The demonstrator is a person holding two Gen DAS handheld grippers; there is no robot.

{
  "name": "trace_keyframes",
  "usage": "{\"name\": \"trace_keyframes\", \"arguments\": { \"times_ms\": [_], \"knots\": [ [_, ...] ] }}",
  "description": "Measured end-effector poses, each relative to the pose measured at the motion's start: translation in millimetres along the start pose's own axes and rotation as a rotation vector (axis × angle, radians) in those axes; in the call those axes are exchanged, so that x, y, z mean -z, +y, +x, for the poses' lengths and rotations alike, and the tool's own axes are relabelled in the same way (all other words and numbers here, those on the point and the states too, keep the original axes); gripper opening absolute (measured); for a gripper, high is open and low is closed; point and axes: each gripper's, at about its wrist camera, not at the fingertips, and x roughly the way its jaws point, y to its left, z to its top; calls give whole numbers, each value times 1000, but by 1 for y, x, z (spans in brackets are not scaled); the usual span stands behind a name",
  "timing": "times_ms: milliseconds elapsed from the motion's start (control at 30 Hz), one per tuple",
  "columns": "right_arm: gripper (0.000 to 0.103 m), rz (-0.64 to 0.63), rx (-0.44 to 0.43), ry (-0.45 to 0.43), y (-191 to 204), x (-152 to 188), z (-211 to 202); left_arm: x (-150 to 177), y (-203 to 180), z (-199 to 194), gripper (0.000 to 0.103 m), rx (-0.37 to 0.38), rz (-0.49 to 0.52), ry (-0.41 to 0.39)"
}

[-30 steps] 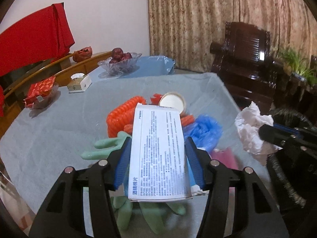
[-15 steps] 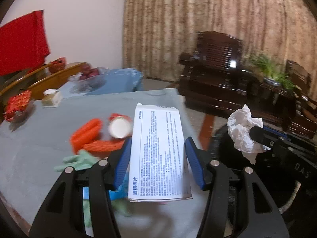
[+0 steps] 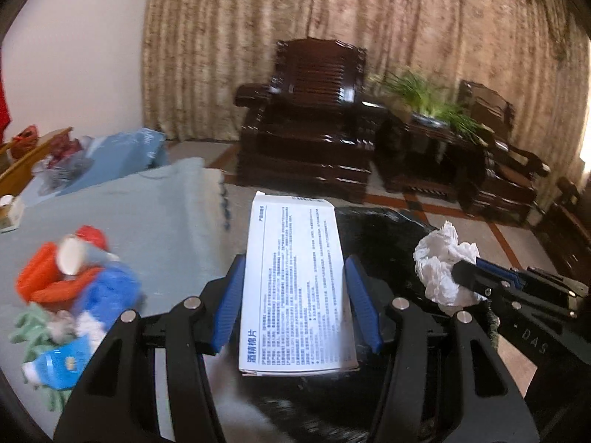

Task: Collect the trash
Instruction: 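Carry tissue and box to the black bin and open both tools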

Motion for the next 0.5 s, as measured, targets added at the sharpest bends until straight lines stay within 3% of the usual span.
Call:
{"name": "trace_keyframes", "arguments": {
  "times_ms": [200,233,267,300,433,500],
  "knots": [
    [20,26,52,43,-19,11,3,7,-18,30,55,76,13,68],
    [23,29,61,47,-22,14,3,8,-19,32,61,83,16,75],
    [28,32,66,48,-24,15,3,10,-21,33,70,90,17,77],
    [38,36,73,46,-26,15,3,10,-20,33,73,93,14,73],
    [59,51,91,29,-26,14,-1,10,-9,27,77,75,-6,59],
    [78,62,95,3,-25,12,-4,10,1,18,80,58,-22,47]
  ]
}}
